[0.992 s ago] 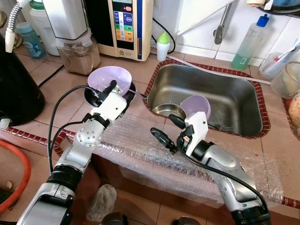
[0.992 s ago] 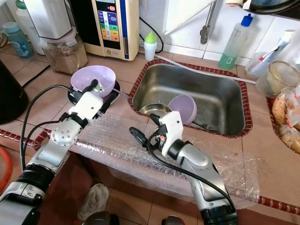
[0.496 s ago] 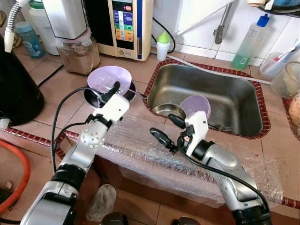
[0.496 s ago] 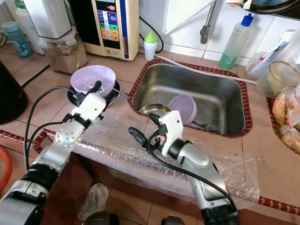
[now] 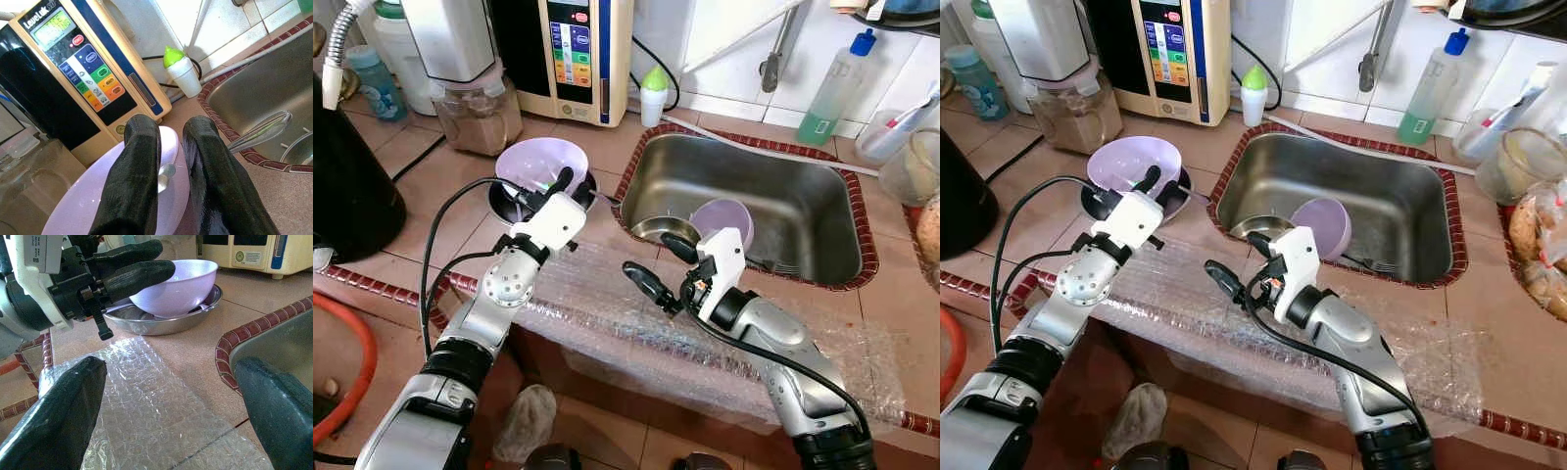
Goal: Kitchen organization
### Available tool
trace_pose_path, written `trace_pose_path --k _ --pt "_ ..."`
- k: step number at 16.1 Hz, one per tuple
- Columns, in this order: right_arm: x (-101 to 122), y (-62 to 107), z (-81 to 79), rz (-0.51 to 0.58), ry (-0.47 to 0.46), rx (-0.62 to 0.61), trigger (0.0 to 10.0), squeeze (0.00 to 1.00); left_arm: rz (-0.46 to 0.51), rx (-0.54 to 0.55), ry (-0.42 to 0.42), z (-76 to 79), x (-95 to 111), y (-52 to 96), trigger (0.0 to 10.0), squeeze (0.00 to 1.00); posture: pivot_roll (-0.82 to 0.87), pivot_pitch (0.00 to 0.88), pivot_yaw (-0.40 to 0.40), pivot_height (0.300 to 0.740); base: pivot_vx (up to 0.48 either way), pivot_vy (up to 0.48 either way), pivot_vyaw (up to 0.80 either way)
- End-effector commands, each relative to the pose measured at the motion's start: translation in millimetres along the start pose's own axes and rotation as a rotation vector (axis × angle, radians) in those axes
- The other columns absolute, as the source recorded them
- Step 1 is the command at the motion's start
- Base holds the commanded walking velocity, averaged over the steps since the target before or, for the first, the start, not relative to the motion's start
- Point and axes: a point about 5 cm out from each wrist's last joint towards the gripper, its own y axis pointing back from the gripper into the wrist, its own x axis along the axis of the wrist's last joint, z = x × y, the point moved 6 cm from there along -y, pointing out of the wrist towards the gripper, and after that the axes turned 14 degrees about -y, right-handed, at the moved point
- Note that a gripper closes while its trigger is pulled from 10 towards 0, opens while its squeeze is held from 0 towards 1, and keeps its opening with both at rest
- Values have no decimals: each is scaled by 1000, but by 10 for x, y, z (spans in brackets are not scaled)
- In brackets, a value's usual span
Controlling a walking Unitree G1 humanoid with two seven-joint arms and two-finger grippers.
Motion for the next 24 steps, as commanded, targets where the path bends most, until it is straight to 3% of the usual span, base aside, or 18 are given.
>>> trace_pose_path --k 1,8,11,14,16,17,18,19,22,24 --pt "-3 7 22 2 3 -8 10000 0 5 -3 -13 -16 0 -6 0 0 -62 15 17 740 0 0 0" --pt "12 -5 62 4 12 -20 10000 0 27 13 -4 -54 48 -36 0 0 -63 0 10 740 0 0 0" --pt "31 1 88 15 17 -33 10000 0 118 61 -30 -244 274 -74 0 0 -66 0 12 740 0 0 0" --pt "82 -11 166 45 8 -68 10000 0 223 136 -51 -560 572 -110 0 0 -66 0 15 740 0 0 0" --pt "86 -19 174 48 7 -70 10000 0 214 145 -60 -627 561 -95 471 0 -55 0 16 740 0 0 0" --pt "84 -24 178 50 6 -72 10000 0 193 154 -39 -652 499 -58 10000 0 -55 0 16 740 0 0 0" --pt "80 -26 181 50 6 -73 10000 0 178 161 -34 -658 451 -26 10000 910 -55 0 16 740 0 0 0" --pt "77 -28 185 51 5 -74 10000 0 166 171 -18 -659 405 25 10000 1000 -55 0 16 740 0 0 0" --pt "63 -3 195 51 3 -85 10000 0 119 182 -7 -526 213 309 10000 1000 -53 0 13 740 0 0 0" --pt "47 12 190 47 1 -86 10000 0 118 183 -3 -445 215 422 10000 1000 -50 3 11 740 0 0 0"
